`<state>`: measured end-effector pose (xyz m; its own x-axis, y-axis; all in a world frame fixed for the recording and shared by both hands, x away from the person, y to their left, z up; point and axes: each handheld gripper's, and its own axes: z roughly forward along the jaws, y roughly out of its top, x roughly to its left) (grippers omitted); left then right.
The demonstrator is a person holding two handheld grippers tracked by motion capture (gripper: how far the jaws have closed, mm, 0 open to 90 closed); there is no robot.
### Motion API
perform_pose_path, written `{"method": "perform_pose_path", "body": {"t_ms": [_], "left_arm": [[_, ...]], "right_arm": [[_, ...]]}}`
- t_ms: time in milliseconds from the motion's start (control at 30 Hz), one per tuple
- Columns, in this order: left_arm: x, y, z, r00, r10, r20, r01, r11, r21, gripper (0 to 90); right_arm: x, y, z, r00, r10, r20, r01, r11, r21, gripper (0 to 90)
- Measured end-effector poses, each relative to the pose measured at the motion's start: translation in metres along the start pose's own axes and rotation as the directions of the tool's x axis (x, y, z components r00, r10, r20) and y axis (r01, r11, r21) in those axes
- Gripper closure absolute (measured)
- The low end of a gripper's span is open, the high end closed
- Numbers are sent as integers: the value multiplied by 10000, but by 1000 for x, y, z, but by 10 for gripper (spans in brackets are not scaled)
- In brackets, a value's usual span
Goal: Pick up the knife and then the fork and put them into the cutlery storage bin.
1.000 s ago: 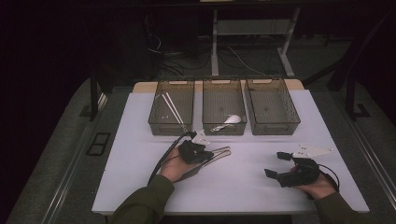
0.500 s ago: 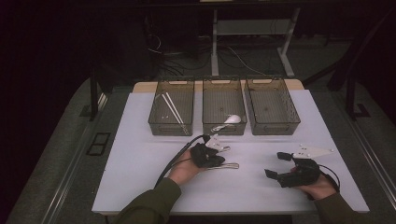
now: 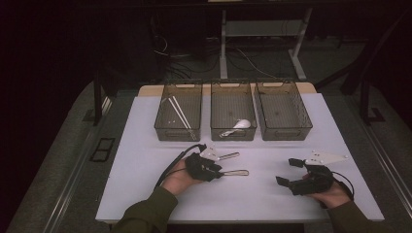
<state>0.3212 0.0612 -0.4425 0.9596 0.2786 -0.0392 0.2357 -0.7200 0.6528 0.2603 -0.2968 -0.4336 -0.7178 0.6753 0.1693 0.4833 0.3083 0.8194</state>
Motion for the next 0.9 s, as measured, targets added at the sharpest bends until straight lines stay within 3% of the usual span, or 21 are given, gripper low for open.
{"method": "perform_pose_path", "body": {"t_ms": [300,533,733,767,833,900], "left_arm": [[-2,-3,0,9985,551,-29,-551,9985,-75,785],[-2,-2,0,9998,211,43,-211,9997,-102,789],[-3,3,-2,9991,219,352,-220,9998,29,789],[-2,4,-4,9984,387,419,-394,9991,140,790],[-7,6,-3,9987,31,508,-19,9997,-231,790],[-7,9,-5,9980,225,594,-218,9997,-124,790]], "right_arm": [[0,0,1,9998,-19,-220,22,9999,128,146],[3,4,0,9989,-63,-471,77,9995,300,120],[7,12,3,9929,-684,-976,747,9953,621,137],[8,14,4,9903,-859,-1095,943,9928,736,143],[11,19,10,9848,-1166,-1285,1292,9871,942,144],[16,25,17,9775,-1579,-1397,1754,9768,1228,146]]}}
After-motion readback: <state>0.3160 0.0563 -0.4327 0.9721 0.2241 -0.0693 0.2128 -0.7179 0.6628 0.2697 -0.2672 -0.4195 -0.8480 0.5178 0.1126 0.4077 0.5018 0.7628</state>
